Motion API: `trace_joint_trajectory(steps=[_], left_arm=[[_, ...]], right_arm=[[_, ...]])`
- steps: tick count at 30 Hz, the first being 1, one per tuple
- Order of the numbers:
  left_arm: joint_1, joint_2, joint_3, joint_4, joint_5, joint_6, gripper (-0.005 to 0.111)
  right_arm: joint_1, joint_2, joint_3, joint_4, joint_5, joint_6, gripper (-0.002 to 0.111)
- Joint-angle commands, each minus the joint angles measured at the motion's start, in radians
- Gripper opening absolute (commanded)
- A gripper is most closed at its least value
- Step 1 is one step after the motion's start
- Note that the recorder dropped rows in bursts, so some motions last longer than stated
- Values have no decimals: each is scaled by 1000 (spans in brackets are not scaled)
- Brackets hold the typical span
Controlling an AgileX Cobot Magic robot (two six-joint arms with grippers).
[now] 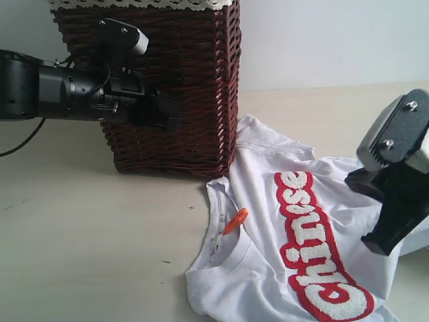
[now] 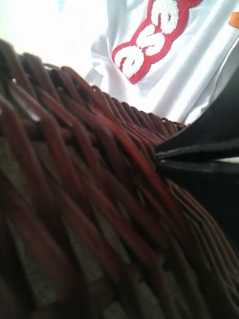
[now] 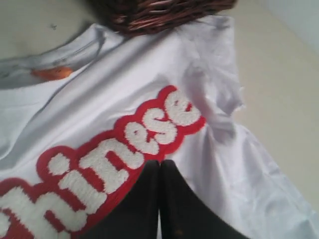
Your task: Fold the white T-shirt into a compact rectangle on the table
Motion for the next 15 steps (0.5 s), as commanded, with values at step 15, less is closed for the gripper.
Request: trace_joint_trajectory(steps=[15], left_arm=[[-2,79,-11,-13,84,8,0]], right_arm=[[-6,550,-290,259,306,-348,0]])
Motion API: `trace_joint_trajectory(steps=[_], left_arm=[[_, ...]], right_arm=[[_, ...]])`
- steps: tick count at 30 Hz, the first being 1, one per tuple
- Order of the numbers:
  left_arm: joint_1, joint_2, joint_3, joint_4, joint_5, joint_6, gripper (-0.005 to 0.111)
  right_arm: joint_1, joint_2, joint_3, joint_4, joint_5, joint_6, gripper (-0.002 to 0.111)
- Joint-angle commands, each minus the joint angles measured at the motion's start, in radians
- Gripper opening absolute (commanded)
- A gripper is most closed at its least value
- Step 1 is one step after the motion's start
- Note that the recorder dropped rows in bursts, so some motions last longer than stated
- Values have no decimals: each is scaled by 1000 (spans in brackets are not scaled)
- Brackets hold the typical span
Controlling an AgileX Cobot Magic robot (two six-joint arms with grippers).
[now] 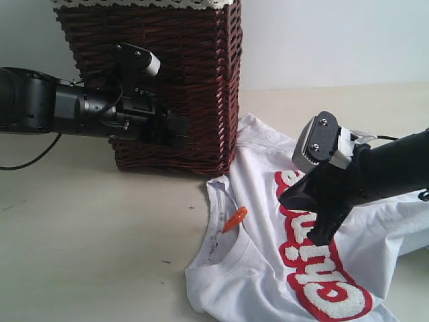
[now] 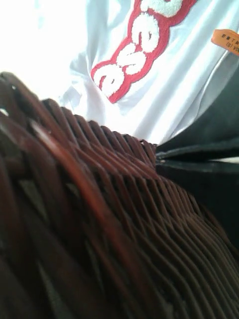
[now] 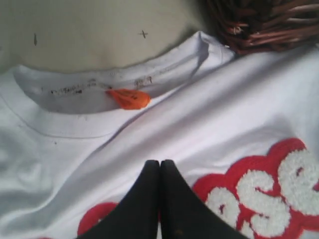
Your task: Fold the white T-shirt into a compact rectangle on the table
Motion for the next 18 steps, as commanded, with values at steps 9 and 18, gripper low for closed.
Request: trace_joint_trajectory(steps=[9,18], left_arm=[[-2,3,-6,-9,8,7,0],[-2,5,-6,-9,8,32,0]], right_arm=[[-6,202,-150,32,30,-22,0],[-6,310,-157,32,26,-22,0]])
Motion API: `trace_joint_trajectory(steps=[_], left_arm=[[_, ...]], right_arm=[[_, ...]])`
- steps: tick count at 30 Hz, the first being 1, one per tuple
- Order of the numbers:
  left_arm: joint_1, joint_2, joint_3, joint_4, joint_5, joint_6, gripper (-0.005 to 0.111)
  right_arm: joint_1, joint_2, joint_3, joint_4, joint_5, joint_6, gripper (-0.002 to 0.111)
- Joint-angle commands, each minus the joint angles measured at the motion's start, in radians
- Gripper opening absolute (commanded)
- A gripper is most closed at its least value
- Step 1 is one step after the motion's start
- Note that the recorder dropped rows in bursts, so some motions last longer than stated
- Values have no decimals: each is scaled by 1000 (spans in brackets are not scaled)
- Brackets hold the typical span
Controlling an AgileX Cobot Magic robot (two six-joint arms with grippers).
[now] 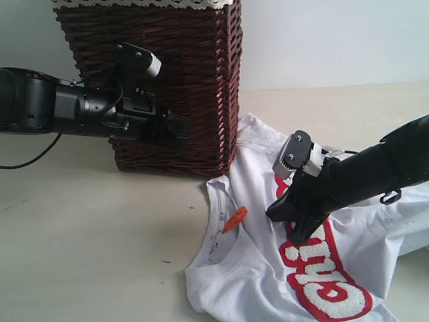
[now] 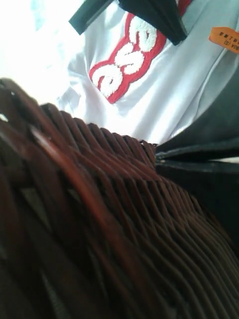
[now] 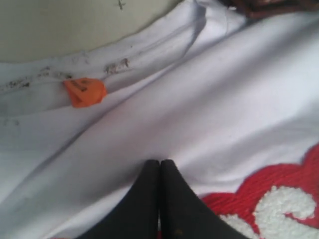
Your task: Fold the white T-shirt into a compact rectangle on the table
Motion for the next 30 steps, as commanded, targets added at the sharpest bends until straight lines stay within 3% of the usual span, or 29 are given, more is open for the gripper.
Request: trace_joint_trajectory(steps=[1,7,12,19,30], left_arm=[[-2,5,-6,-9,4,9,0],[-2,5,-6,-9,4,45,0],[-2,5,-6,-9,-43,79,0],[-1,5,-6,-9,-220,93,0],[14,-4,-6,-9,-487,93,0]], right_arm=[[-6,39,-9,4,6,-20,0],[-6,49,-9,-26,-10,-17,0],[-6,49,-9,-182,-10,108,0],[-6,49,-9,-468,25,309,0],[-6,49,-9,-494,25,358,0]])
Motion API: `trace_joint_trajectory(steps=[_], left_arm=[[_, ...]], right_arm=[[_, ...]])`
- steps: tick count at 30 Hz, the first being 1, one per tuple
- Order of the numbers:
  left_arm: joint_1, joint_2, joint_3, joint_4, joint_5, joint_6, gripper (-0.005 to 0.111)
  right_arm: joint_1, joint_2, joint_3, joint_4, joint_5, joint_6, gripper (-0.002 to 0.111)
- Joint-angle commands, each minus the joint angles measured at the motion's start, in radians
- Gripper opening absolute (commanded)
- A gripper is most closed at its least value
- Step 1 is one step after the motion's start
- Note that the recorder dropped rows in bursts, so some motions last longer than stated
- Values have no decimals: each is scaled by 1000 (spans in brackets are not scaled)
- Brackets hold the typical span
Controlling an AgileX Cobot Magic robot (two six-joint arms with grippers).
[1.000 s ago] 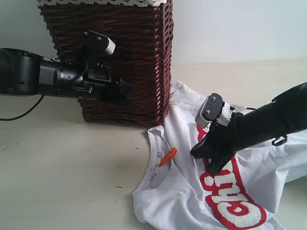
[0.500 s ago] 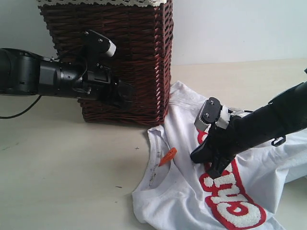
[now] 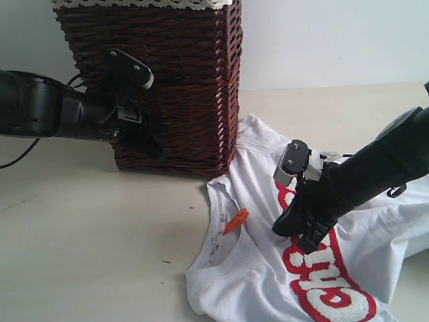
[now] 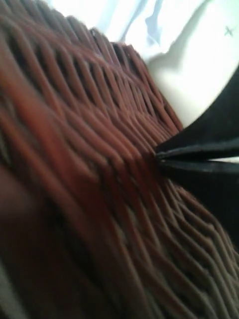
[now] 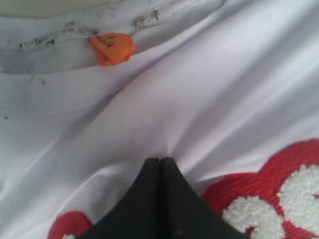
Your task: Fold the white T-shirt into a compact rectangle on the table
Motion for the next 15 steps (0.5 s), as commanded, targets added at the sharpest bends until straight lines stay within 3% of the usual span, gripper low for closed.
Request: trace_joint_trajectory(steps=[1,15], left_arm=[[27,-14,-6,-23,-194,-1,0],[179,-72,-6,-23,-287,-1,0]], right_arm=[[-6,33,27,-132,-24,20,0],[-6,33,27,-147,-66,119,0]])
